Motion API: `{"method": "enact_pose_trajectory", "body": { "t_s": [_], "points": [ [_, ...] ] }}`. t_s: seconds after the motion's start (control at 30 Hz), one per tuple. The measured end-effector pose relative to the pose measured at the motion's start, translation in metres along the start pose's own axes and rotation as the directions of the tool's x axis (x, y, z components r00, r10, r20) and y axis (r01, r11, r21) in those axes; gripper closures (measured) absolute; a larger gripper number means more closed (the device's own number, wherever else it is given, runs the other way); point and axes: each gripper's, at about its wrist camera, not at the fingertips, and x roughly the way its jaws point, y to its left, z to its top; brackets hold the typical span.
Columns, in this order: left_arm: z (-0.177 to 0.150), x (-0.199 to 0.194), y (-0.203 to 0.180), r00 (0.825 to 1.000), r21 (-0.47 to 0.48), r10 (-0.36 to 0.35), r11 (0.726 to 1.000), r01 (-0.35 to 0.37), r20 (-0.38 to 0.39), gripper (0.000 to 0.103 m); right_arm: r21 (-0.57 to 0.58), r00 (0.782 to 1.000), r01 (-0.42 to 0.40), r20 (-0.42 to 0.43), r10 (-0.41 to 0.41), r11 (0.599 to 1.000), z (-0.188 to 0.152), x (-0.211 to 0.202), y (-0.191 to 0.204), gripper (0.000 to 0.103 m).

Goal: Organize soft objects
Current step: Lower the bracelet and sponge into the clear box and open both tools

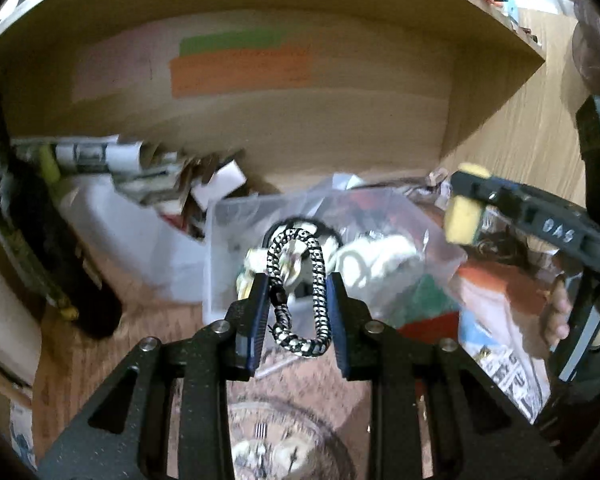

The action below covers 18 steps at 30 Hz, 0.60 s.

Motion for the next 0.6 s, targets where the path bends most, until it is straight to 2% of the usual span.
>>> {"method": "enact_pose_trajectory", "body": {
  "t_s": [0.17, 0.37, 0.6],
  "points": [
    [0.014, 0.018, -0.005, 1.0, 0.011, -0.011, 1.0, 0.011, -0.001, 0.075, -0.038, 0.998, 0.043, -0.04, -0.045, 0.998, 0.002, 0.018, -0.005, 0.071],
    [0.022, 0.06, -0.009, 0.998, 0.005, -0.013, 1.0, 0.013, -0.067, 0.075, -0.053, 0.992, 0.064, -0.108, -0.069, 0.997, -0.008, 0.036, -0.014, 0.071],
    [0.018, 0.096, -0.011, 0.989, 0.008, -0.025, 1.0, 0.026, -0.143, 0.075, -0.086, 0.98, 0.061, -0.183, -0.076, 0.994, -0.022, 0.053, -0.015, 0.071]
  ]
}}
